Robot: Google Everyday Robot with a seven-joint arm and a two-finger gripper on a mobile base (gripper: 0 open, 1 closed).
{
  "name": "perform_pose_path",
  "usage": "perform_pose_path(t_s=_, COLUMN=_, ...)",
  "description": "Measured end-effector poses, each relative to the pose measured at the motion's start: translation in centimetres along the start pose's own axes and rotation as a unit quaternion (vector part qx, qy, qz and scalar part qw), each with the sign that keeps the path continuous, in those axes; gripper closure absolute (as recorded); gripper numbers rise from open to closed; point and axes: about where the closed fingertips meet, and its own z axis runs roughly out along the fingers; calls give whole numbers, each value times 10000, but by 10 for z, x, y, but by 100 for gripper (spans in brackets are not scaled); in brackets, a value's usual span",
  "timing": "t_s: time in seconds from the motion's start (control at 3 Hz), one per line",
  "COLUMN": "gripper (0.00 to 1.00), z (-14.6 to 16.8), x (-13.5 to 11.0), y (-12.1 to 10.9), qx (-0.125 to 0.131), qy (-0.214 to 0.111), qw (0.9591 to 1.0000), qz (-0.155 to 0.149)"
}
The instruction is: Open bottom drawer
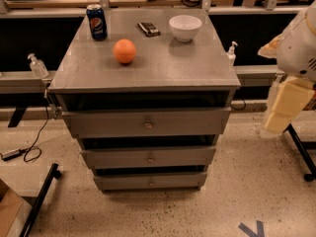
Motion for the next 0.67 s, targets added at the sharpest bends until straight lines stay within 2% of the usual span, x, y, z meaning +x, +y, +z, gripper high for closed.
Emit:
perform_pose_path(t_s=0.33, gripper=0, z=34, x=3, y=-2, qx=65, qy=-94, qw=9999, qz=-63)
perform_pose_path(t_s=0.67, gripper=0, z=72, x=10, y=-8, qx=126, qy=-260, qw=9995, qz=115)
